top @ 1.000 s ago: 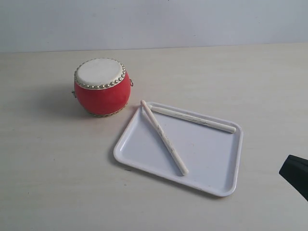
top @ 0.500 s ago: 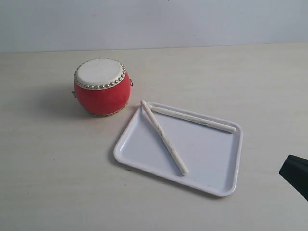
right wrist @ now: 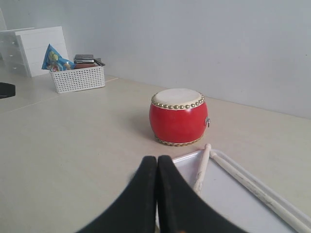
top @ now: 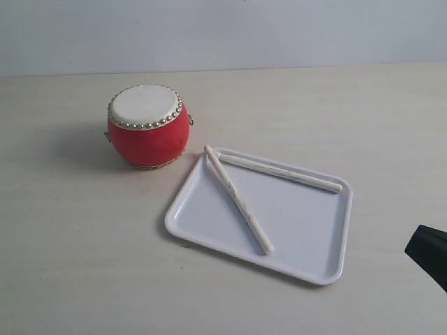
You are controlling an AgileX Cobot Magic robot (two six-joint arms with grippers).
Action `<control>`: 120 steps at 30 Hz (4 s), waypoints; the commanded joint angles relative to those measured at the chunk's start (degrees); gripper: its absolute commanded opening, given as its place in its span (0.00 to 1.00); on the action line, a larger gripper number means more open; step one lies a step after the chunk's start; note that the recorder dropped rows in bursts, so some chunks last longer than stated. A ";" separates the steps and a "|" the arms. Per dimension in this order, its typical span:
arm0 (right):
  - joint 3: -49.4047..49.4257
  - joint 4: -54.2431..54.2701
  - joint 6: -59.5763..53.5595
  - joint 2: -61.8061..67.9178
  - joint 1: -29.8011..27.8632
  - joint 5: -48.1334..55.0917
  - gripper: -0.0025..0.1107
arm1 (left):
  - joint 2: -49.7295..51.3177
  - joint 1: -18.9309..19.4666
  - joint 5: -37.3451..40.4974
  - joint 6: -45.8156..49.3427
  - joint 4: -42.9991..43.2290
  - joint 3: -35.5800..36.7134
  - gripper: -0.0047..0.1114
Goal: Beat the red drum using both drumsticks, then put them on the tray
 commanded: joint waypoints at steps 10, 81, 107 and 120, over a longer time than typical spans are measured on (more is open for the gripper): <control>0.27 0.21 -0.10 -0.29 0.01 1.16 0.02 | -0.29 0.10 -0.36 -0.18 -0.24 0.22 0.04; -2.40 14.25 -2.65 -0.29 0.01 -3.16 0.02 | -0.29 1.33 -0.36 -0.18 -0.24 0.22 0.04; -6.23 -73.36 70.13 -0.29 0.01 -7.14 0.02 | -0.29 1.33 -0.36 -0.18 -0.24 0.22 0.04; 0.27 -75.65 71.48 -0.29 0.01 -14.18 0.02 | -0.29 1.33 -0.36 -0.18 -0.24 0.22 0.04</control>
